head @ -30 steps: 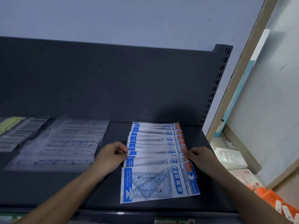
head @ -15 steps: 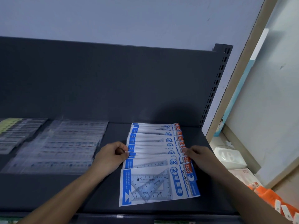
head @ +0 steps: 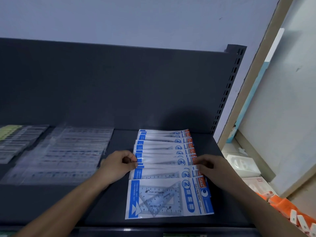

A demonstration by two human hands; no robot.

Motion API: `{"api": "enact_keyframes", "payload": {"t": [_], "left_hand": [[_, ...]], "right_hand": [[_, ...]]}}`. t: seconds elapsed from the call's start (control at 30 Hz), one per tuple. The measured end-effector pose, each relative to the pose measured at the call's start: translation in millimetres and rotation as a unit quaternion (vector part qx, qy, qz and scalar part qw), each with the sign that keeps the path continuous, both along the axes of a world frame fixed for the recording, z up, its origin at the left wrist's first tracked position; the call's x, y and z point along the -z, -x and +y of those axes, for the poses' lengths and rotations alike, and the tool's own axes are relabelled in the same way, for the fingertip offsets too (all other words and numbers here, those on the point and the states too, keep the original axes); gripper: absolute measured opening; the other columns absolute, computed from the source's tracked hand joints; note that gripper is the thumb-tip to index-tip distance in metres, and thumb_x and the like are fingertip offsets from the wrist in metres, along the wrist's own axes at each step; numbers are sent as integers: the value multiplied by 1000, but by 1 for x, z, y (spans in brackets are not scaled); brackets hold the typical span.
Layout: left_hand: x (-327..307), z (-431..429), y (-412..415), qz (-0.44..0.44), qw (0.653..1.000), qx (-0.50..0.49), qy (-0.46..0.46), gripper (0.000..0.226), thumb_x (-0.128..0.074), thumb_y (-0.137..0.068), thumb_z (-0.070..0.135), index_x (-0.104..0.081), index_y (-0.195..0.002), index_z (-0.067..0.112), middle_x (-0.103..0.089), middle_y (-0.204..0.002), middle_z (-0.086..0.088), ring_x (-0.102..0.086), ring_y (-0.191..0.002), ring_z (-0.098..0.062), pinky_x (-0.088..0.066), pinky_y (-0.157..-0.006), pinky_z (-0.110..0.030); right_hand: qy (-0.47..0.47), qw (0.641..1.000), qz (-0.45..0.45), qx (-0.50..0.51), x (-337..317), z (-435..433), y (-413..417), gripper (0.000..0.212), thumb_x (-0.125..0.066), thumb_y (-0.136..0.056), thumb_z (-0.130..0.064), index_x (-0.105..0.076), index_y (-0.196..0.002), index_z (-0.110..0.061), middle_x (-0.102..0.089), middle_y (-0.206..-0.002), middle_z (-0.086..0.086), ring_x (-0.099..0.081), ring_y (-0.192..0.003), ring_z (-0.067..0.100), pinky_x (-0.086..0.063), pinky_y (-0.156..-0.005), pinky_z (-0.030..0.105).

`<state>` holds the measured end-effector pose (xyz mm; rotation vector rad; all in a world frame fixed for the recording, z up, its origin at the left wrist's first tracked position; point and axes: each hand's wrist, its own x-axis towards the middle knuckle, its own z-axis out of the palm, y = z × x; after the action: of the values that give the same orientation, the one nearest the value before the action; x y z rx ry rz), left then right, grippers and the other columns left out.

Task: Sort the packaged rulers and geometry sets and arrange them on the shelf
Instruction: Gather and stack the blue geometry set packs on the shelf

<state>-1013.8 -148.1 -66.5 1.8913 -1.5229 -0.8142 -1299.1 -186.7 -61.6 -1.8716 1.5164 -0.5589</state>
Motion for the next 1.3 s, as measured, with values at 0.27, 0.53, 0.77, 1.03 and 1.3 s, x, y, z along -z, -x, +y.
{"api": "enact_keyframes", "payload": {"t": [0.27,0.53,0.77,1.03,1.3], "left_hand": [[1,-4,-1,5,999,-6,-38,11,-74,-77,16,-66,-73,22,-67,-82,6,-62,-86,-13,-46,-93,-37],[-1,-2,2,66,997,-31,-25,11,-66,-83,6,-66,-76,14,-68,-85,1,-61,-82,-10,-45,-69,-17],[4,-4,1,57,997,-50,-26,9,-69,-80,16,-67,-74,21,-71,-85,6,-65,-89,-13,-49,-93,-38],[0,0,1,-45,997,-50,38,15,-70,-81,33,-61,-72,25,-66,-77,10,-60,-79,-9,-47,-90,-41],[-6,1,4,-127,991,-2,-46,37,-66,-73,61,-63,-60,26,-64,-65,17,-59,-71,1,-42,-97,-39]], "right_hand": [[-114,993,8,-15,-10,-8,-5,17,-57,-91,-32,-61,-81,-19,-66,-78,-12,-65,-64,-3,-43,-55,9],[-163,985,-59,24,-12,-9,-6,12,-58,-91,-20,-61,-83,-11,-69,-77,-4,-67,-61,1,-45,-52,12],[-131,988,-70,45,-7,-8,-8,11,-59,-91,-19,-59,-81,-14,-67,-77,-5,-65,-57,-2,-43,-48,10],[-119,992,27,37,-11,-7,-1,27,-55,-90,-42,-57,-81,-16,-65,-77,-9,-63,-66,2,-42,-56,15],[-129,991,44,5,-11,-6,2,23,-57,-91,-32,-58,-79,-12,-65,-78,-9,-62,-67,0,-40,-56,13]]}}
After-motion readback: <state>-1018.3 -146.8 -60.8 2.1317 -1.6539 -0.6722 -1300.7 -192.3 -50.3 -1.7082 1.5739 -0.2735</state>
